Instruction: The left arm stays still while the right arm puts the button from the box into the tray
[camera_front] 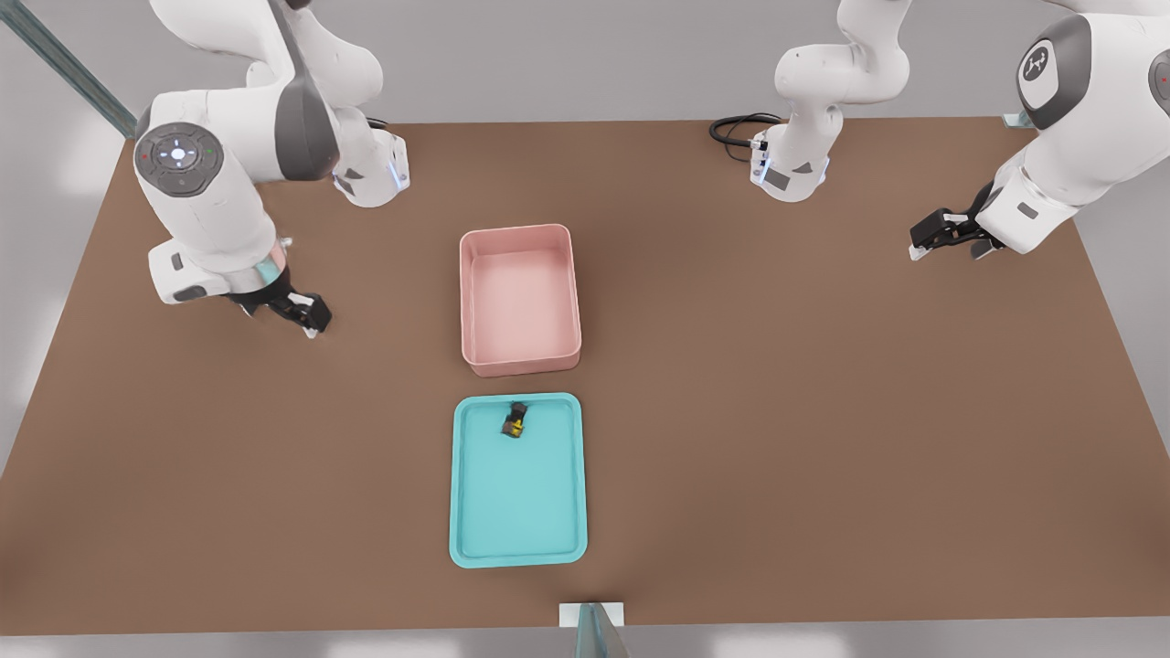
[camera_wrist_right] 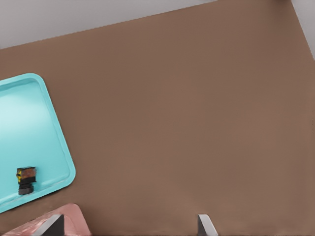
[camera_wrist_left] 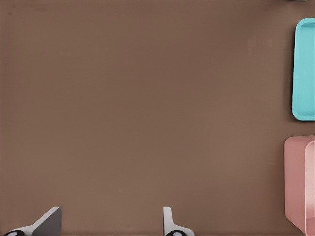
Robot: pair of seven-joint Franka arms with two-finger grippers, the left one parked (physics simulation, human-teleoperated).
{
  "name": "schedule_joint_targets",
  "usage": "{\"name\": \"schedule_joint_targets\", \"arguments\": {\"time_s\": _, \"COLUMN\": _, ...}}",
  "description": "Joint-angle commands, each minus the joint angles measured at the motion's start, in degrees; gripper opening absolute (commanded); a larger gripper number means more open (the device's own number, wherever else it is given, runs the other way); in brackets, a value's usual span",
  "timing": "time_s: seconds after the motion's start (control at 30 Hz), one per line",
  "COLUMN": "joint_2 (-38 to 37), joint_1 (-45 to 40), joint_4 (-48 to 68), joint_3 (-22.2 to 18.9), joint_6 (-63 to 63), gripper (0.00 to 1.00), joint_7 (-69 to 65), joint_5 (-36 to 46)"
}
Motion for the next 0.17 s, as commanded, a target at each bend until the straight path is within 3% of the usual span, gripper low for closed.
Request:
{"name": "schedule_joint_targets", "arguments": {"time_s": 0.0, "joint_2": -1.0, "joint_1": 0.5, "joint_4": -1.6, "joint_3": -1.6, "joint_6": -9.6, "gripper": 1.00, "joint_7": -40.2, "joint_5": 2.7}}
{"name": "schedule_joint_targets", "arguments": {"time_s": 0.13, "joint_2": -1.0, "joint_1": 0.6, "joint_4": -1.7, "joint_3": -1.7, "joint_6": -9.7, "gripper": 1.00, "joint_7": -40.2, "joint_5": 2.7}}
